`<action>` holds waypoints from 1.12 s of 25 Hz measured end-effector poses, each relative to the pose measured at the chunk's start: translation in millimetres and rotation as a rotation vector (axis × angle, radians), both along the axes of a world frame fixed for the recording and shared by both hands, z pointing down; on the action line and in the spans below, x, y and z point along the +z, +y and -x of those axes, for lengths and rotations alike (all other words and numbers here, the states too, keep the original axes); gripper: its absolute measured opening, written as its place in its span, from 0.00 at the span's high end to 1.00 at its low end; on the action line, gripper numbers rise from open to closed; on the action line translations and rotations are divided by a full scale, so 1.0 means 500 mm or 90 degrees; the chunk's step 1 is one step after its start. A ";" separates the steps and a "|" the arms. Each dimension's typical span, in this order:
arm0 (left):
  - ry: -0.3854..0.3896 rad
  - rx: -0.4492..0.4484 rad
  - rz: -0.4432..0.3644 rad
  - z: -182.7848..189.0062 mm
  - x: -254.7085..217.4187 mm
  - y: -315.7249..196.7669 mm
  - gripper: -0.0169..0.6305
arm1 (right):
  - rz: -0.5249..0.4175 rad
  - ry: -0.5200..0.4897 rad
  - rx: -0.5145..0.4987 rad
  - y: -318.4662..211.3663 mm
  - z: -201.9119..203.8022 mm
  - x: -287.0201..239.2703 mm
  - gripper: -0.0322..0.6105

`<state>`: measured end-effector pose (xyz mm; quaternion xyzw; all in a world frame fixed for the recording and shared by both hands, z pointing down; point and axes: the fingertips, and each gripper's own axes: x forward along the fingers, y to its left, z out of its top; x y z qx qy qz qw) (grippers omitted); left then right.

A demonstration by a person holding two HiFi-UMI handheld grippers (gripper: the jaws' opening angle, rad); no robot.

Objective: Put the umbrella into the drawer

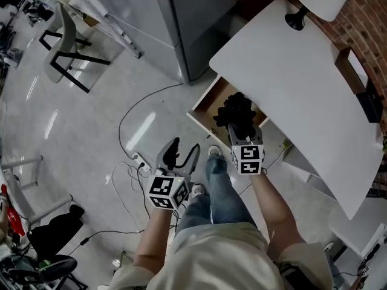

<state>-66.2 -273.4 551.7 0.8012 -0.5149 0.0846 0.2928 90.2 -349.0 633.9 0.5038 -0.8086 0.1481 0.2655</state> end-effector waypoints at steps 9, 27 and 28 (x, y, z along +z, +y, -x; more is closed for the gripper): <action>0.003 -0.015 0.035 -0.007 0.076 -0.043 0.57 | 0.089 0.032 -0.032 -0.063 0.020 0.176 0.63; 0.004 -0.056 0.098 0.005 0.184 -0.083 0.57 | 0.234 0.141 -0.144 -0.153 0.059 0.435 0.63; 0.003 -0.055 0.101 0.005 0.189 -0.083 0.57 | 0.241 0.147 -0.144 -0.158 0.059 0.445 0.63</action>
